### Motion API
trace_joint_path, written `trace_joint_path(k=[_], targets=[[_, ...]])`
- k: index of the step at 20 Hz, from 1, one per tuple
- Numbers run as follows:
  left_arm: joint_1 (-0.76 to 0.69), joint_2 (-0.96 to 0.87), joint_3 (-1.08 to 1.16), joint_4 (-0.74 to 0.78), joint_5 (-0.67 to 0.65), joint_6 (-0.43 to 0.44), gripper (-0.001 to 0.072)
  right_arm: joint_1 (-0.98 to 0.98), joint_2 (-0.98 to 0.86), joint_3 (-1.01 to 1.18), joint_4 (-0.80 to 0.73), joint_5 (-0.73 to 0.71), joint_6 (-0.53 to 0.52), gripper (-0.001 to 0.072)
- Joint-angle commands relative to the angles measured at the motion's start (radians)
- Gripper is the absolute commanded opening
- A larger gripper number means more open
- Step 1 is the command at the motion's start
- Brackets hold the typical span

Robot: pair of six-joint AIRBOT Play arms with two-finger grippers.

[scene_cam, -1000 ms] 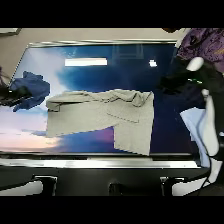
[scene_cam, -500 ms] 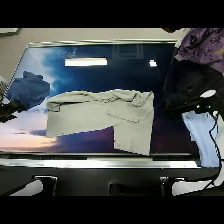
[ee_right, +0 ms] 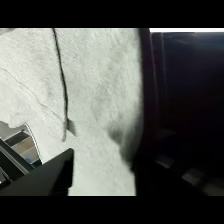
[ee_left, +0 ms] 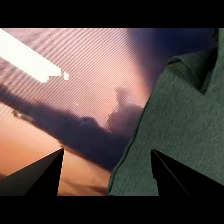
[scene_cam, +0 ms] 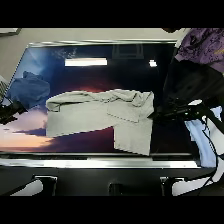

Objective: Fold the clothes and pants, and hang the long-sleeved shirts on hangers.

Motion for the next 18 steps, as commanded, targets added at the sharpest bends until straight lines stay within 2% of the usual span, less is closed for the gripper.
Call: trace_joint_path(k=[1,3,4,6,9,13,15,18], targets=[[0.001,0.0,0.0,0.0,-0.002,0.0,0.0613,0.034,-0.027,-0.007,-0.013,-0.025,-0.018,0.0317],[0.001,-0.001,0.0,-0.004,-0.046,-0.01,0.0612,0.042,-0.03,-0.006,-0.021,-0.047,-0.03,0.0086],[0.008,0.001,-0.012,-0.004,-0.055,-0.003,0.0613,0.042,-0.028,-0.006,-0.019,-0.06,-0.032,0.0029],[0.059,0.019,-0.071,-0.058,-0.038,0.079,0.0613,0.042,-0.021,-0.006,-0.017,-0.064,-0.032,0.0028],[0.24,0.063,-0.249,-0.288,-0.009,0.255,0.0612,0.042,0.0,-0.006,-0.018,-0.049,-0.032,0.0028],[0.43,0.067,-0.439,-0.479,-0.017,0.415,0.0612,0.042,0.04,-0.006,-0.017,-0.045,-0.035,0.0028],[0.438,0.048,-0.481,-0.514,-0.015,0.467,0.0612,0.042,0.055,-0.006,-0.017,-0.044,-0.041,0.0028],[0.389,-0.009,-0.498,-0.514,-0.012,0.492,0.0612,0.042,0.061,-0.006,-0.017,-0.041,-0.04,0.0028]])
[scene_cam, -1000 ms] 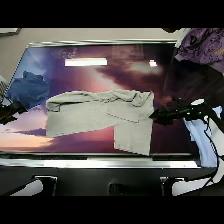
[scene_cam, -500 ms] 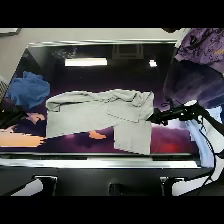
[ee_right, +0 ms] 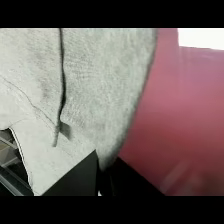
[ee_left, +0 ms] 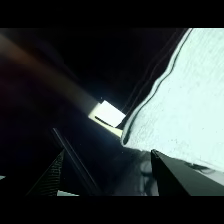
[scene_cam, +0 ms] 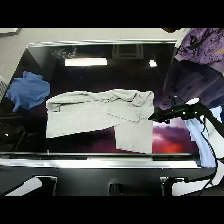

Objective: Fold the clothes and pants, and hang the long-sleeved shirts on hangers.

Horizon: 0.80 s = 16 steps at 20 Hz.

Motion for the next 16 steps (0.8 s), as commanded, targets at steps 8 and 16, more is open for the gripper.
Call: trace_joint_path(k=[8,16], targets=[[-0.174,-0.1,-0.04,-0.114,0.08,0.071,0.0612,0.001,0.011,0.001,0.008,0.04,-0.003,0.0028],[-0.223,-0.142,-0.04,-0.114,0.103,0.068,0.0484,0.001,0.013,0.001,0.008,0.051,-0.003,0.0028]])
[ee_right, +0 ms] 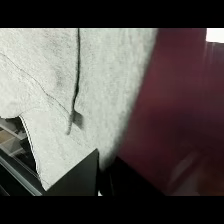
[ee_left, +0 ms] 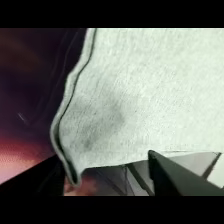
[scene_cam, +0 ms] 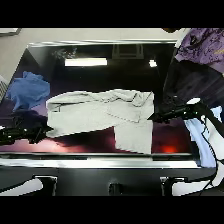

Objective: Fold the clothes and pants, and hang the long-sleeved shirts on hangers.

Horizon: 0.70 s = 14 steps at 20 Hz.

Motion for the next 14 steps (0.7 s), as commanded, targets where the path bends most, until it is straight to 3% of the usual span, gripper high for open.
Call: trace_joint_path(k=[1,3,4,5,10,14], targets=[[-0.01,-0.009,-0.001,0.012,0.006,0.005,0.0354,0.001,0.001,0.001,0.0,0.002,0.0,0.0028],[-0.01,-0.009,0.0,0.012,0.005,0.008,0.0232,0.001,0.001,0.001,0.0,0.003,0.001,0.0028],[-0.01,-0.009,0.0,0.012,0.005,0.008,0.009,0.001,0.002,0.001,0.0,0.003,0.002,0.0028],[-0.01,-0.008,0.0,0.011,0.005,0.008,0.0018,0.001,0.005,0.001,0.0,0.003,0.004,0.0028],[-0.038,0.002,0.089,-0.053,-0.031,0.039,0.0016,0.002,0.106,0.028,0.057,-0.014,0.0,0.0025],[-0.14,0.037,0.414,-0.058,-0.037,-0.04,0.0015,0.003,0.199,0.292,0.079,-0.072,0.039,0.0025]])
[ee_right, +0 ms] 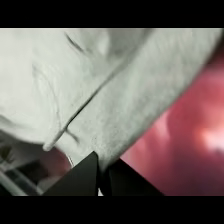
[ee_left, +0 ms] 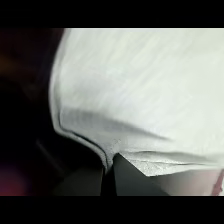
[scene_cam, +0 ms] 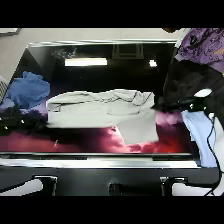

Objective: Fold the clothes and pants, and hang the long-sleeved shirts on hangers.

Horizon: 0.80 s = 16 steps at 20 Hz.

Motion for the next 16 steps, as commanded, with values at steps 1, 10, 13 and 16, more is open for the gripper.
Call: trace_joint_path(k=[1,10,13,16], targets=[[-0.084,0.031,0.306,-0.014,-0.008,-0.073,0.0015,0.001,0.072,0.253,0.025,-0.052,0.045,0.0025],[-0.146,0.229,1.271,0.37,0.003,-0.374,0.0015,-0.001,0.377,0.932,-0.217,-0.12,0.217,0.0026],[-0.146,0.436,1.198,0.541,0.005,-0.407,0.0015,-0.002,0.58,0.932,-0.382,-0.109,0.249,0.0026],[-0.147,0.612,1.095,0.696,-0.006,-0.463,0.0016,-0.002,0.722,0.932,-0.487,-0.116,0.317,0.0026]])
